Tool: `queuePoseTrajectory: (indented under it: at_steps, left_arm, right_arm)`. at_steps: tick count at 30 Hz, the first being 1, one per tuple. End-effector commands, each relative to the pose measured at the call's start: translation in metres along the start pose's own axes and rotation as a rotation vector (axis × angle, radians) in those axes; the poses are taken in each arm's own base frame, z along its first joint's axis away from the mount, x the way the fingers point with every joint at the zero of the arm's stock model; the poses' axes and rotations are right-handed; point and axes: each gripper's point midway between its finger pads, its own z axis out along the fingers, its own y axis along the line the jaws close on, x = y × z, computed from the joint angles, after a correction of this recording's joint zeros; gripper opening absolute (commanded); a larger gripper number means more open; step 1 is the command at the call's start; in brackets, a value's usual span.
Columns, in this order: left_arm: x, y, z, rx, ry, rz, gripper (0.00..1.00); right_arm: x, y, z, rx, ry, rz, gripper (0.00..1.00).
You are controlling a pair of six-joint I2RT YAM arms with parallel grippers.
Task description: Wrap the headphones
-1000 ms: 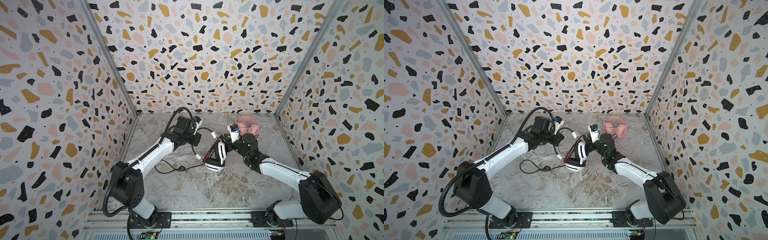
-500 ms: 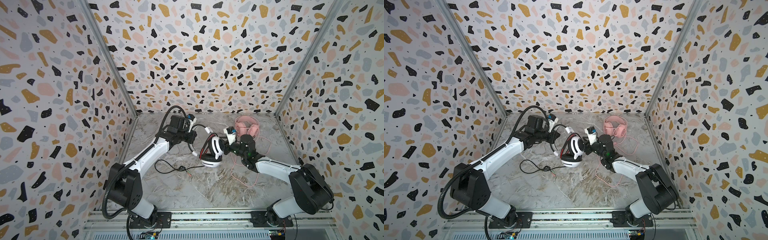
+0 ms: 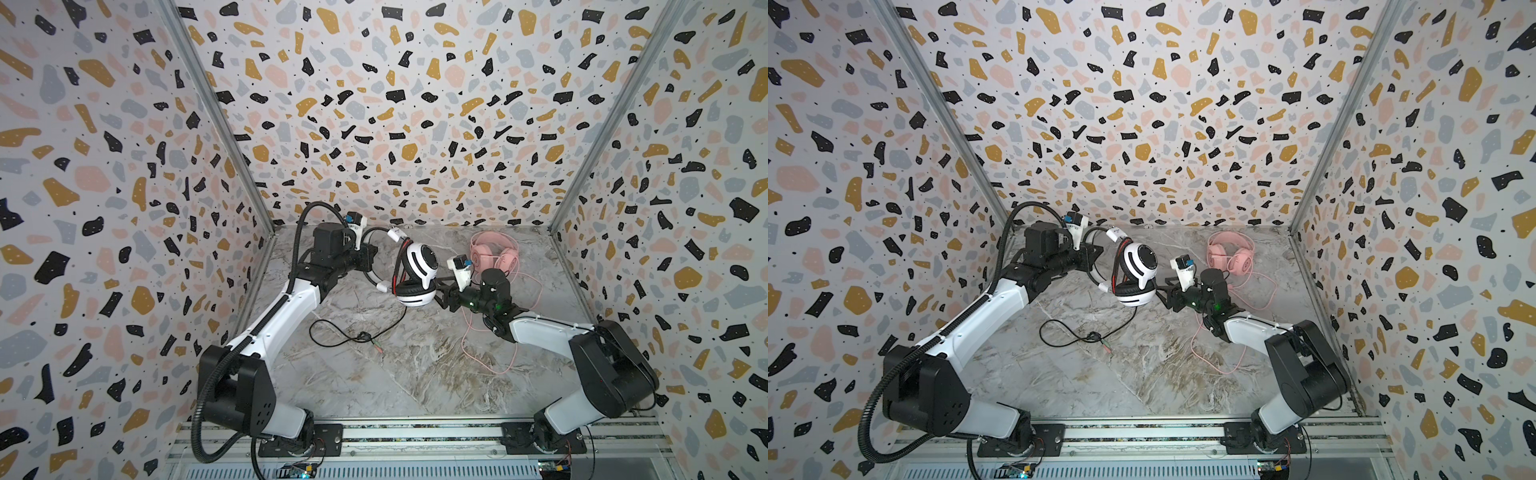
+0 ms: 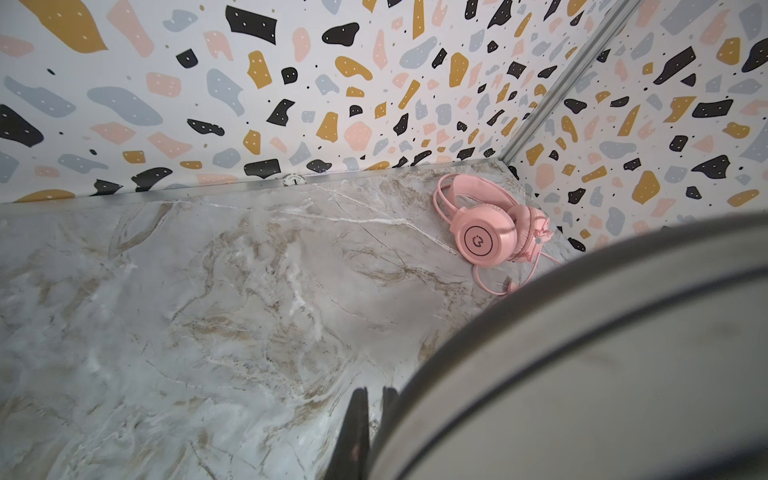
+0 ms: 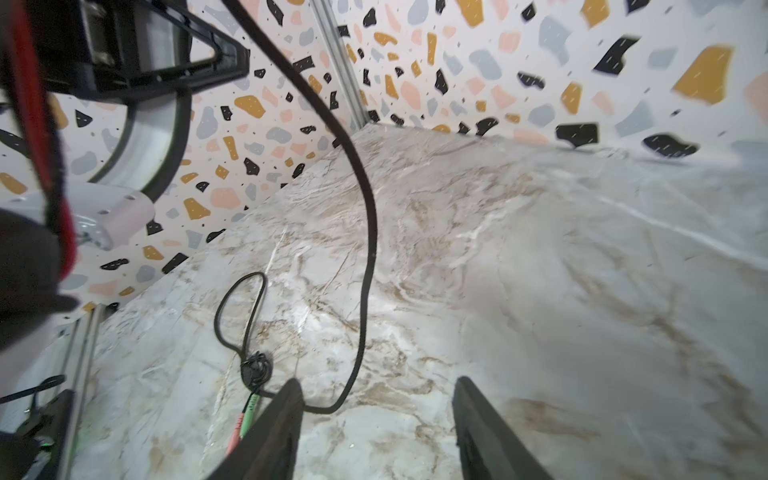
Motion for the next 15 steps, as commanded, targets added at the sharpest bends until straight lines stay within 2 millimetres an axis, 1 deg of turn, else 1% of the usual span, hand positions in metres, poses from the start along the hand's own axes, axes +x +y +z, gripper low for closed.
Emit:
queuePoseTrajectory:
  at_steps: [1, 4, 7, 10, 12, 15]
  left_arm:
    - [-0.036, -0.021, -0.016, 0.073, -0.132, 0.006, 0.0]
    - [-0.037, -0.015, -0.017, 0.051, -0.135, 0.0, 0.0]
    - [-0.038, -0.014, -0.018, 0.05, -0.135, -0.003, 0.0]
    - [-0.04, -0.018, -0.02, 0.071, -0.149, -0.009, 0.0]
    - [-0.041, -0.019, -0.021, 0.076, -0.151, -0.012, 0.0]
    - [-0.042, -0.022, -0.022, 0.09, -0.155, -0.013, 0.0]
  right_arm:
    - [-0.005, 0.022, 0.01, -0.148, -0.013, 0.055, 0.63]
    - [0.008, 0.032, 0.02, -0.217, -0.014, 0.074, 0.64]
    - [0.021, 0.034, 0.035, -0.261, 0.005, 0.128, 0.64]
    - [0.039, 0.035, 0.05, -0.282, 0.023, 0.186, 0.64]
    - [0.048, 0.039, 0.063, -0.314, 0.046, 0.211, 0.64]
    - [0.057, 0.049, 0.077, -0.335, 0.063, 0.23, 0.64]
